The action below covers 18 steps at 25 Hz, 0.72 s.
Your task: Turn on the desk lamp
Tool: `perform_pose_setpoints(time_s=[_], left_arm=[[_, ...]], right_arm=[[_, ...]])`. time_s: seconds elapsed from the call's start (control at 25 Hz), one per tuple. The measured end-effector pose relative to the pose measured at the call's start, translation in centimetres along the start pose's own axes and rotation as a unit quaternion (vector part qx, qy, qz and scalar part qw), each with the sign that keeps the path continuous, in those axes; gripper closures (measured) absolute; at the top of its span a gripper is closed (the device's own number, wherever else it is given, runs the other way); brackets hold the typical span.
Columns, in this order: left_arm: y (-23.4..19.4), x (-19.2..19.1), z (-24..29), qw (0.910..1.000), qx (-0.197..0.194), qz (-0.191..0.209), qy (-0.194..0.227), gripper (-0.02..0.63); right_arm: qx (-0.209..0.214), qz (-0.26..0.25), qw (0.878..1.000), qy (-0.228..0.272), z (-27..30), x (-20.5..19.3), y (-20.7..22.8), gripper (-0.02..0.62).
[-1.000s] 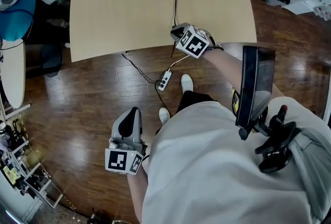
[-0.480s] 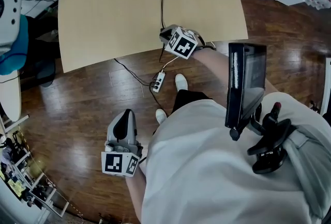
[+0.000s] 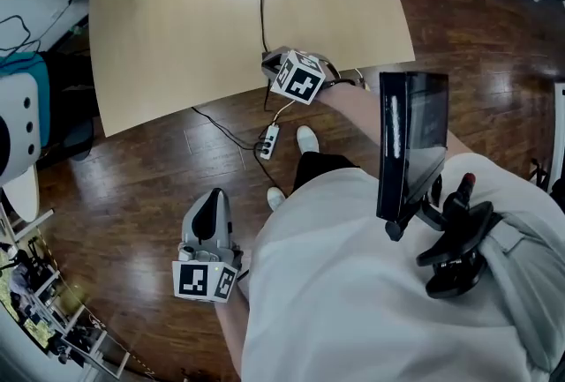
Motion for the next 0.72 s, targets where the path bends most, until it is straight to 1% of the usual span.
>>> perform_pose_setpoints(time_s=[0.2, 0.32, 0.6, 0.72], left_arm=[[0.4, 0.4, -0.1, 0.9999, -0.001, 0.011, 0.007, 0.586], [0.5, 0.7, -0.5, 0.9998, -0.002, 0.017, 0.011, 0.586], [0.6, 1.2, -1.6, 0.9991, -0.017, 0.036, 0.014, 0.586], [0.7, 1.0, -2.2, 0.9984, -0.031, 0.044, 0.016, 0.586]], right_arm=[[0.004, -0.008, 1.0, -0.004, 0.1, 0.0, 0.0, 0.591], [0.002, -0.008, 1.0, 0.005, -0.2, 0.4, 0.0, 0.591], [-0.017, -0.006, 0.999, 0.039, -2.7, 2.0, -0.5, 0.591], [-0.038, 0.004, 0.998, 0.049, -4.8, 2.6, -1.4, 0.589]])
Point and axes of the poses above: the fingertips, and each gripper's own axes: z forward along the fingers, y to its right, x out of its top, the point moved 4 cm from there along -z, backward along the fingers, and after that the axes turned 15 degrees about -z, right-handed, at the moved point
